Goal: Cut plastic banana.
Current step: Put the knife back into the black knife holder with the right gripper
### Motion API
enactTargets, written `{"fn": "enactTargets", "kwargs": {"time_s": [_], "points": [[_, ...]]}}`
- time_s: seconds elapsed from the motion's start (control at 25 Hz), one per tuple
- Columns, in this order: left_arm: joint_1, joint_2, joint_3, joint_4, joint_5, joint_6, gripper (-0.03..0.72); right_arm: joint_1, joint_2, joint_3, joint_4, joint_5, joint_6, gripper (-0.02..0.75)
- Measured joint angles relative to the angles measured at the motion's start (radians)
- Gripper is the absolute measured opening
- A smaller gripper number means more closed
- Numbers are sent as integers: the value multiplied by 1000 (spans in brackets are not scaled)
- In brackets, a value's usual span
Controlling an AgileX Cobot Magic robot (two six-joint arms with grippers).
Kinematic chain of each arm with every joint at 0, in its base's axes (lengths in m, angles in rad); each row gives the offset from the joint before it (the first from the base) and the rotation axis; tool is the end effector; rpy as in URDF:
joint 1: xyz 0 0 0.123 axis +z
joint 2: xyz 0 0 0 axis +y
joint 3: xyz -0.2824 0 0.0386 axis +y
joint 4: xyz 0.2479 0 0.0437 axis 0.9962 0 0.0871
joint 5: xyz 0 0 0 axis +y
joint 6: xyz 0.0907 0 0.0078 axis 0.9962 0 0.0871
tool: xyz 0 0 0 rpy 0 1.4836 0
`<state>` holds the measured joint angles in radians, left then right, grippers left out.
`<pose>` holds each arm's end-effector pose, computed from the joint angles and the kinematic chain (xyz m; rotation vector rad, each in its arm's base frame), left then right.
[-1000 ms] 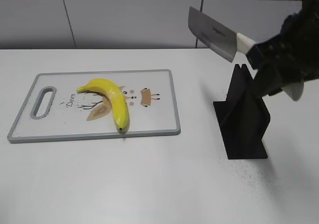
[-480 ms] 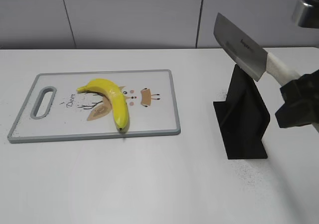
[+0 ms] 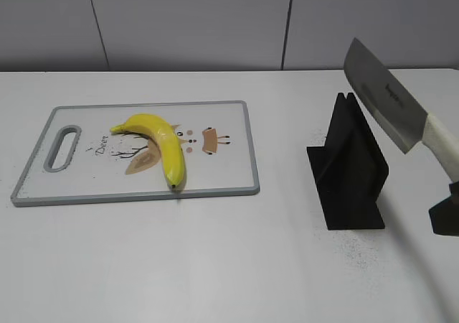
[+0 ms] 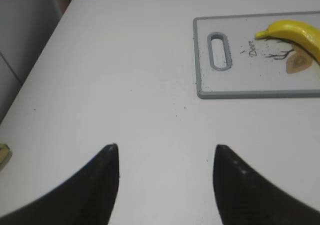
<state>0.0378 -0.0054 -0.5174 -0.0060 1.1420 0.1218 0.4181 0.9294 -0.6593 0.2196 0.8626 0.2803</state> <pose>-0.0112 -0.0009 0.2754 0.0890 2.1021 0.0887 0.1386 0.0781 0.2711 -0.0528 2.6735 0.5042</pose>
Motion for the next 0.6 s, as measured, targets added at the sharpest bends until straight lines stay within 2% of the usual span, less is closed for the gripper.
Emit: {"fn": "enactTargets", "kwargs": {"time_s": [0.28,0.6], "points": [[0,0,24,-2,-45,-4,547,0,-39,43,-62,-32,42,195],[0,0,24,6,-50,-4,523,0,61,37,-127,-116,77,195]]}}
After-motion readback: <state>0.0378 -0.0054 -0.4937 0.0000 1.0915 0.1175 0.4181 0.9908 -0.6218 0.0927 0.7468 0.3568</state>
